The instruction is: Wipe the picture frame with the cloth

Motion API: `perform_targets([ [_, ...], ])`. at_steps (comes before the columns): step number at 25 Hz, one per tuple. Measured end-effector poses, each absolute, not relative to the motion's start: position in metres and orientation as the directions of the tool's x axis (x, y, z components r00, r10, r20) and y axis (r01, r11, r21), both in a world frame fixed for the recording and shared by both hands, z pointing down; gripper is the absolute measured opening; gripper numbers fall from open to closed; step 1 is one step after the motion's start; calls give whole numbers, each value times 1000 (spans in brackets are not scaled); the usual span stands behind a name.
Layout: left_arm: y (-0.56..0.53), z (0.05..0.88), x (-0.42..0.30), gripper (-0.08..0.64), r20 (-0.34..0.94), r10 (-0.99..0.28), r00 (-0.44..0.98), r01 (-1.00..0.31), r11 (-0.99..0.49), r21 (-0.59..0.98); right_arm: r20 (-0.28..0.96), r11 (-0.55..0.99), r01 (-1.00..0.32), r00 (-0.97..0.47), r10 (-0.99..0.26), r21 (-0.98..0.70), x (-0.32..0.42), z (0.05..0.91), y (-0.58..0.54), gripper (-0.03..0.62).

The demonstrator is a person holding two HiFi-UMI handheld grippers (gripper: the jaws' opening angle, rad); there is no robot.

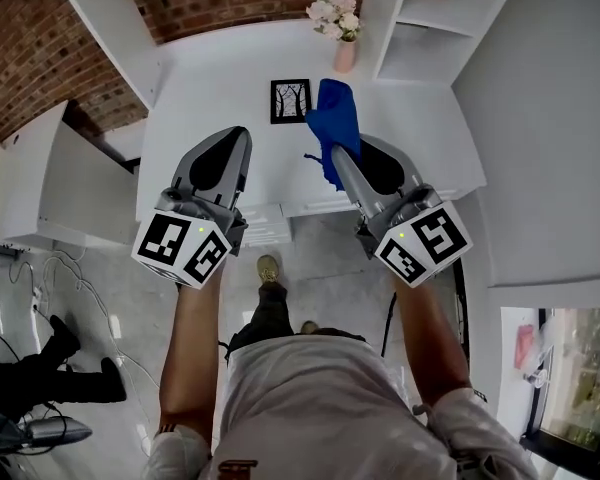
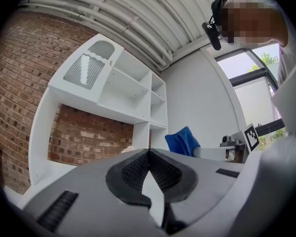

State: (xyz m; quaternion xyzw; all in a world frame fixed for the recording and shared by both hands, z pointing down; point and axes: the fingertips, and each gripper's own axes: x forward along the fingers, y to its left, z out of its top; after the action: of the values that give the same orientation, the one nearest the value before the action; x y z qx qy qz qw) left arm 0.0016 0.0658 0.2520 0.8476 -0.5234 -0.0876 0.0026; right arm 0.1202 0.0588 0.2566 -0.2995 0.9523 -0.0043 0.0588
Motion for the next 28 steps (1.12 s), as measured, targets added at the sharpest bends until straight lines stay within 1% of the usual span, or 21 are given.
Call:
perform_targets([
  [5,18,261,-20,0,-128,-878,461,-875,-474,98,-82,801,-598,-797,-599,-37,98,261,18,64],
  [13,-59,294,-51,0,-56,-851,523,-844,-526,107,-20,762,-647,-762,-648,-23,51,276,-49,64],
  [24,-161,358,-91,5,116,-823,557,-823,-527,212,97,698,-716,-697,-711,-29,5,315,-138,64],
  [26,-173,372,-91,13,158,-808,567,-816,-526,239,131,690,-723,-688,-714,-34,-1,325,-150,64],
  [28,-185,386,-88,37,206,-791,576,-812,-524,259,173,683,-729,-679,-714,-43,-4,336,-161,64],
])
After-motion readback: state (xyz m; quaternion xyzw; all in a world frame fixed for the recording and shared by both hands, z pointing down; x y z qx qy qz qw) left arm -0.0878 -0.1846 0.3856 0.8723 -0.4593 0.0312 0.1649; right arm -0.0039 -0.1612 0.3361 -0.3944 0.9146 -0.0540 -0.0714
